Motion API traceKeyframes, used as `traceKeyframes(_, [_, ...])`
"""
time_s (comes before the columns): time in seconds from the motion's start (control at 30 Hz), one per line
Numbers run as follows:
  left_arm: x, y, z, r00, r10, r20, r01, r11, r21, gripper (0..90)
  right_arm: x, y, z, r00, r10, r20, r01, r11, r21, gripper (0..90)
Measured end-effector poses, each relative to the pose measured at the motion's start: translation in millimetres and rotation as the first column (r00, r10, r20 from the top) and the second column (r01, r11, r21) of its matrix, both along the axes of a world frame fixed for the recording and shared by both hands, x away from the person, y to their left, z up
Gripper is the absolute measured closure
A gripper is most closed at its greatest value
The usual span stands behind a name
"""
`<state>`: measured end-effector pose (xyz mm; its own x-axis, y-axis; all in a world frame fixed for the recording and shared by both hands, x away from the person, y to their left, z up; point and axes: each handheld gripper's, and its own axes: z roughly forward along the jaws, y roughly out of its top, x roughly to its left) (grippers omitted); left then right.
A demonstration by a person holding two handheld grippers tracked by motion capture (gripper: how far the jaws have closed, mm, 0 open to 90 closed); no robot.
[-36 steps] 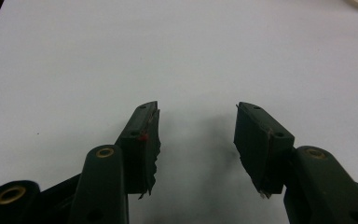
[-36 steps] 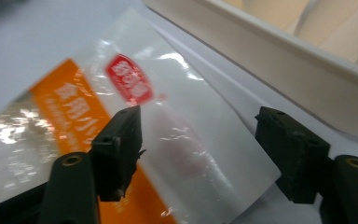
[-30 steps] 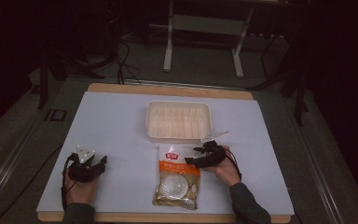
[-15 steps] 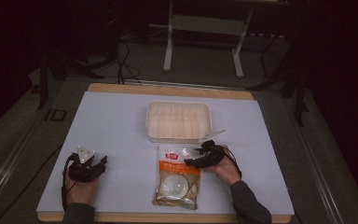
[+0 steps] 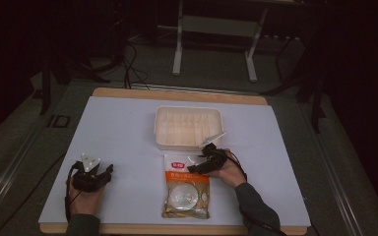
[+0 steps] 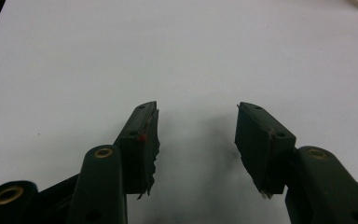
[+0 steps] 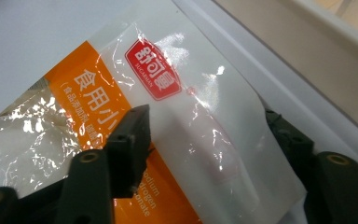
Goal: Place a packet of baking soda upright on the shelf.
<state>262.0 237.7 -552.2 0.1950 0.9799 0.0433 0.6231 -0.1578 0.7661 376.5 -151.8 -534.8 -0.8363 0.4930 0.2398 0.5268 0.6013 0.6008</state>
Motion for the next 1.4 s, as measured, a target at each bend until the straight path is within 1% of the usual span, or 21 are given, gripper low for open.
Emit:
traceKeyframes(0.07, [0.0,0.0,0.0,1.0,0.0,-0.002,0.0,1.0,0.001,48.7,-0.3,-1.4,0.2,1.0,-0.002,0.001,0.002,1.0,0.0,48.7])
traceKeyframes(0.13, [0.0,-0.5,-0.1,1.0,0.0,-0.002,0.0,1.0,0.006,48.7,-2.5,-2.4,0.2,0.9998,0.002,0.019,-0.002,1.0,-0.013,55.1])
traceKeyframes(0.2, [0.0,-0.6,-0.1,1.0,0.0,-0.001,0.0,1.0,0.007,48.7,-5.8,-2.1,1.0,0.9988,0.002,0.05,0.001,0.999,-0.047,64.9])
traceKeyframes(0.27, [-0.1,-0.6,-0.1,1.0,0.001,-0.001,-0.001,1.0,0.007,48.7,-7.6,-0.8,1.4,0.9964,0.005,0.085,0.001,0.997,-0.077,71.4])
traceKeyframes(0.33, [-0.1,-0.6,-0.1,1.0,0.001,-0.001,-0.001,1.0,0.007,48.6,-8.5,0.6,2.5,0.9944,0.006,0.105,0.005,0.994,-0.107,79.1])
traceKeyframes(0.4, [0.0,-0.5,-0.1,1.0,0.001,-0.001,-0.001,1.0,0.008,48.6,-9.0,2.3,3.5,0.994,0.01,0.109,0.003,0.992,-0.125,84.0])
traceKeyframes(0.43, [0.0,-0.5,-0.1,1.0,0.001,-0.001,-0.001,1.0,0.008,48.5,-9.3,3.0,3.7,0.994,0.012,0.109,0.003,0.992,-0.129,87.7])
traceKeyframes(0.47, [0.0,-0.5,0.0,1.0,0.001,-0.001,-0.001,1.0,0.006,48.6,-9.3,3.2,3.8,0.9948,0.012,0.101,0.002,0.992,-0.128,89.1])
traceKeyframes(0.57, [0.0,-0.2,0.0,1.0,0.0,-0.001,0.0,1.0,0.004,48.6,-9.9,2.6,4.5,0.9955,0.004,0.094,0.008,0.992,-0.126,89.7])
traceKeyframes(0.67, [-0.1,-0.3,0.0,1.0,0.001,0.0,-0.001,1.0,0.004,48.6,-9.9,-0.4,5.8,0.9963,-0.011,0.085,0.02,0.995,-0.098,89.8])
traceKeyframes(0.77, [-0.1,-0.5,0.0,1.0,0.001,0.001,-0.001,1.0,0.005,48.6,-11.1,-4.9,10.5,0.9965,-0.017,0.082,0.022,0.998,-0.064,89.8])
traceKeyframes(0.87, [-0.1,-0.6,0.0,1.0,0.001,0.001,-0.001,1.0,0.007,48.6,-11.5,-6.5,12.5,0.9965,-0.016,0.082,0.02,0.998,-0.052,89.8])
traceKeyframes(0.9, [-0.1,-0.7,-0.1,1.0,0.002,0.001,-0.002,1.0,0.007,48.6,-12.6,-8.1,15.2,0.9965,-0.01,0.082,0.013,0.999,-0.041,89.9])
traceKeyframes(0.93, [-0.1,-0.7,0.0,1.0,0.002,0.001,-0.002,1.0,0.007,48.6,-15.6,-9.9,21.5,0.995,0.004,0.1,0.0,0.999,-0.041,89.9])
traceKeyframes(1.1, [-0.1,-0.7,-0.1,1.0,0.002,0.0,-0.002,1.0,0.007,48.6,-18.2,-10.5,26.2,0.9943,0.009,0.106,-0.006,1.0,-0.028,89.9])
traceKeyframes(1.13, [-0.1,-0.7,-0.1,1.0,0.002,0.0,-0.002,1.0,0.008,48.6,-20.2,-11.1,29.0,0.9933,0.016,0.115,-0.014,1.0,-0.018,89.9])
traceKeyframes(1.4, [0.0,-0.9,-0.1,1.0,0.002,0.0,-0.002,1.0,0.008,48.6,-29.8,-15.1,43.3,0.9912,0.048,0.123,-0.053,0.998,0.041,90.0])
